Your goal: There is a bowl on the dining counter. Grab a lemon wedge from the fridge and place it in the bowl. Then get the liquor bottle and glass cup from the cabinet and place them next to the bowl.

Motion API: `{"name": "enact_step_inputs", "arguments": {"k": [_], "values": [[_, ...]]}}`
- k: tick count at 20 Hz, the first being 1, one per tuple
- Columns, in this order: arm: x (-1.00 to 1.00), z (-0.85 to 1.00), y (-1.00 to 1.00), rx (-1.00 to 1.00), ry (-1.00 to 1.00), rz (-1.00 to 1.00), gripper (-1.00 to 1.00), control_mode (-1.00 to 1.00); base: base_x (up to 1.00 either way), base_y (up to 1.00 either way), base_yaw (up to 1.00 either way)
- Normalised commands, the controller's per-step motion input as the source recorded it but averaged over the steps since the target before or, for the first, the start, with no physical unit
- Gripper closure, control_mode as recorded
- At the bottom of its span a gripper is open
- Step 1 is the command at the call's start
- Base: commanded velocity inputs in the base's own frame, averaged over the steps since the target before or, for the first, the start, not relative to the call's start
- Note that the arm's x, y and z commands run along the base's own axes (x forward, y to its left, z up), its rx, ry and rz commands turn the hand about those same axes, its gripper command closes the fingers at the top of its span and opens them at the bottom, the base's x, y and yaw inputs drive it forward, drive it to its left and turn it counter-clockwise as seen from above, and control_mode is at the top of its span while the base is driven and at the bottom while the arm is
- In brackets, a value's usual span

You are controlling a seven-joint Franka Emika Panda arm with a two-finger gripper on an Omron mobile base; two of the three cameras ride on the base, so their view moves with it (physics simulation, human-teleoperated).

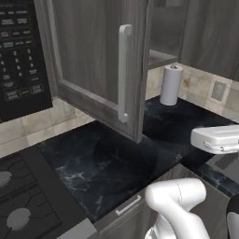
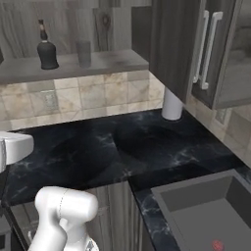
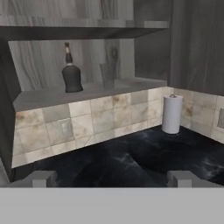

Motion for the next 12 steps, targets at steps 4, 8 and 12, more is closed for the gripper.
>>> {"name": "enact_step_inputs", "arguments": {"k": [4, 8, 12], "values": [[0.00, 0.00, 0.00, 0.00, 0.00, 0.00, -1.00, 1.00, 0.64, -0.34, 0.14], [0.00, 0.00, 0.00, 0.00, 0.00, 0.00, -1.00, 1.00, 0.61, -0.40, 0.21], [0.00, 0.00, 0.00, 0.00, 0.00, 0.00, -1.00, 1.00, 0.25, -0.55, 0.13]]}}
